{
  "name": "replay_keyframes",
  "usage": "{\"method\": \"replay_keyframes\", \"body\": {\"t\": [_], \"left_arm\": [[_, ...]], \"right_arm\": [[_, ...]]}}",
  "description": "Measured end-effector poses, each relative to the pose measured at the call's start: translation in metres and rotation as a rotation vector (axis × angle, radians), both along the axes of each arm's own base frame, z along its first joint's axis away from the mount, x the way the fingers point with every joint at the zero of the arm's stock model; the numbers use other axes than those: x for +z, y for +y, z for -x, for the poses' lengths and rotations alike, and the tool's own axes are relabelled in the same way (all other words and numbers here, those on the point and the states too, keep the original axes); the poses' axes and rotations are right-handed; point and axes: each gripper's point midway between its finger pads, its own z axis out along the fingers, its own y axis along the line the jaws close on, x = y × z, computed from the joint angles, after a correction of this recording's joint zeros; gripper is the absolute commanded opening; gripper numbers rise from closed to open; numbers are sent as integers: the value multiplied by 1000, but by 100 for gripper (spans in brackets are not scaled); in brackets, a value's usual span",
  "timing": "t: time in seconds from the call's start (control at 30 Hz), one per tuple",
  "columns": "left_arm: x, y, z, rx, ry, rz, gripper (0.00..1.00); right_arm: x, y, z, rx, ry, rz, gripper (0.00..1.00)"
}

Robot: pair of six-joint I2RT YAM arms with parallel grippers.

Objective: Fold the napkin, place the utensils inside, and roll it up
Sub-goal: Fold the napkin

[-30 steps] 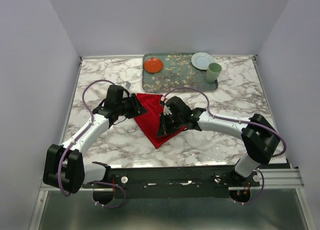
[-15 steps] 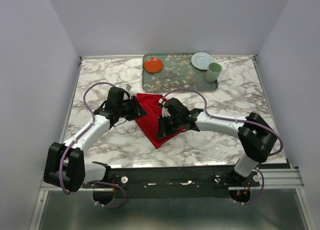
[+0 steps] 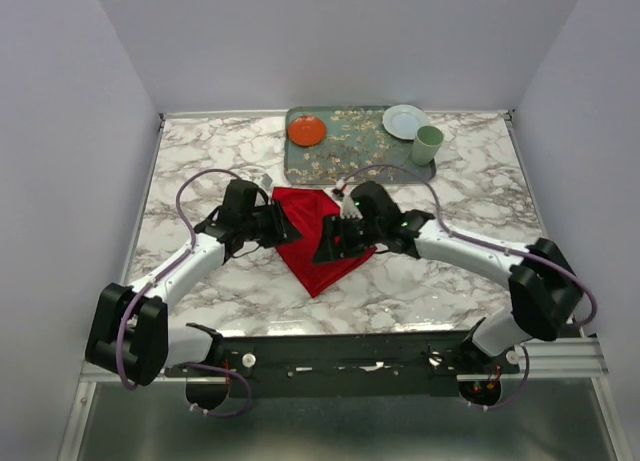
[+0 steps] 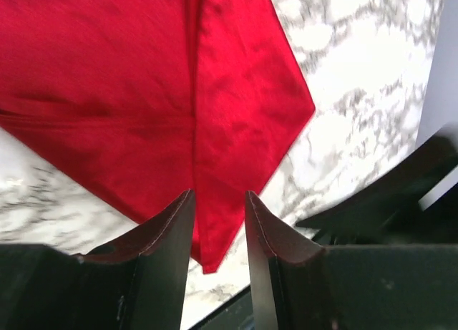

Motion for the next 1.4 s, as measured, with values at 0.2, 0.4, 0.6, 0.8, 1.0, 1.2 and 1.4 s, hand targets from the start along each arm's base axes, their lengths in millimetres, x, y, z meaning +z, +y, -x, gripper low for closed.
{"method": "replay_keyframes", "body": {"t": [0.2, 0.4, 0.6, 0.8, 1.0, 1.2, 1.4], "left_arm": [[-10, -49, 35, -164, 26, 13, 19], [-47, -76, 59, -271, 113, -29, 15], [-68, -80, 66, -299, 158, -60, 15], [-75, -79, 66, -312, 157, -76, 15], [-82, -70, 66, -320, 148, -132, 17], [-63, -68, 59, -330, 114, -168, 45], [1, -77, 31, -331, -66, -163, 70]], "right_arm": [[20, -72, -80, -251, -76, -51, 48], [-32, -107, -89, -310, 47, -12, 36], [-55, -111, -83, -298, 106, -20, 33], [-72, -113, -83, -297, 136, -13, 33], [-74, -117, -85, -304, 125, -5, 33], [-53, -121, -86, -309, 74, -9, 50], [-4, -139, -83, -419, -38, -27, 72]]}}
